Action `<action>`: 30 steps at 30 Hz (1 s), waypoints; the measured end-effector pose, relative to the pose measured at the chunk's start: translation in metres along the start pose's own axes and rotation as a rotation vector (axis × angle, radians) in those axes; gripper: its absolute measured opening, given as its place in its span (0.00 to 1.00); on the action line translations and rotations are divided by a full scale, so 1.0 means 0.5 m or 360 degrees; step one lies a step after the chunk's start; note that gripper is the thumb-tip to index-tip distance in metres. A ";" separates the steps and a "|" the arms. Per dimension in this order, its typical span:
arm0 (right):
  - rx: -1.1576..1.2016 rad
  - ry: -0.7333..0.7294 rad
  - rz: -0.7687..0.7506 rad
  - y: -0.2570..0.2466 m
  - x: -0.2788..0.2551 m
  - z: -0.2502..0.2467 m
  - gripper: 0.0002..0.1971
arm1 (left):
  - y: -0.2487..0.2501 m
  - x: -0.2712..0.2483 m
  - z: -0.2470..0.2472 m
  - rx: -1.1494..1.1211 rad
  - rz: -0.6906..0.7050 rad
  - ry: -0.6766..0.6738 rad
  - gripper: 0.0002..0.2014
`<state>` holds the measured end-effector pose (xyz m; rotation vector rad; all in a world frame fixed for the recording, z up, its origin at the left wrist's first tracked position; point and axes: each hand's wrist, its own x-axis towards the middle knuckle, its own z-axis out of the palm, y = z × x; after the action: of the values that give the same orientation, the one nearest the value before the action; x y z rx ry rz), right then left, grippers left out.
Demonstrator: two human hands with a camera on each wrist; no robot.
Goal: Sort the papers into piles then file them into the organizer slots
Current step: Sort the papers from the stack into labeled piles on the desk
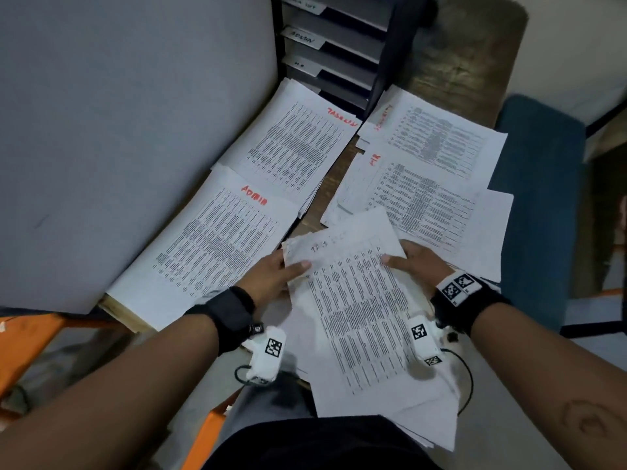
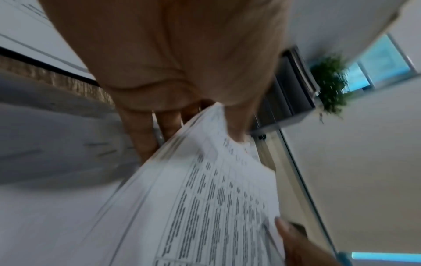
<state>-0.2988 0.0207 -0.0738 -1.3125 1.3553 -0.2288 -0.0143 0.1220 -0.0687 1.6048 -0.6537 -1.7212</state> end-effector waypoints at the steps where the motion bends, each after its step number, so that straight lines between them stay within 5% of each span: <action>1: 0.0048 -0.0062 0.0017 0.003 0.003 0.004 0.29 | -0.003 0.004 0.004 0.0030 0.0023 0.0062 0.14; 4: 0.0280 -0.0146 0.0112 0.012 0.014 0.007 0.37 | 0.005 0.005 0.014 -0.0080 -0.0016 0.0189 0.12; 7: 0.0723 -0.0145 0.0246 0.005 0.013 0.003 0.49 | 0.031 0.008 0.024 -0.0623 -0.0105 0.0236 0.14; 9: 0.0772 -0.0294 0.0266 -0.007 0.001 0.006 0.37 | 0.052 0.012 0.026 -0.0737 -0.0087 0.0272 0.12; 11: 0.0544 -0.0319 0.0220 -0.002 0.000 0.011 0.25 | 0.068 0.015 0.028 -0.0654 -0.0048 0.0335 0.11; 13: 0.0327 -0.0154 0.0090 0.004 0.001 0.013 0.23 | 0.072 0.021 0.027 -0.0596 -0.0023 0.0322 0.20; 16: 0.0466 0.0146 0.0039 0.003 0.005 0.018 0.17 | 0.081 0.004 0.037 -0.0329 -0.0002 0.0221 0.29; 21: 0.0922 -0.0060 0.0223 0.011 0.007 0.032 0.35 | 0.065 -0.001 0.033 0.0094 0.0065 0.0318 0.13; 24: 0.0747 -0.0203 0.0297 0.021 0.002 0.043 0.28 | 0.058 0.038 0.011 0.0132 0.0075 0.0455 0.16; 27: 0.0306 -0.0196 0.0288 0.027 0.001 0.058 0.36 | 0.074 0.053 0.006 0.0183 0.0189 0.0440 0.06; 30: 0.0029 -0.0005 0.0212 0.007 -0.001 0.071 0.21 | 0.082 0.066 0.002 0.0208 0.0194 0.0409 0.11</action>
<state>-0.2732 0.0415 -0.0869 -1.2019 1.4289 -0.1475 -0.0094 0.0705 -0.0586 1.7991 -0.7315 -1.3797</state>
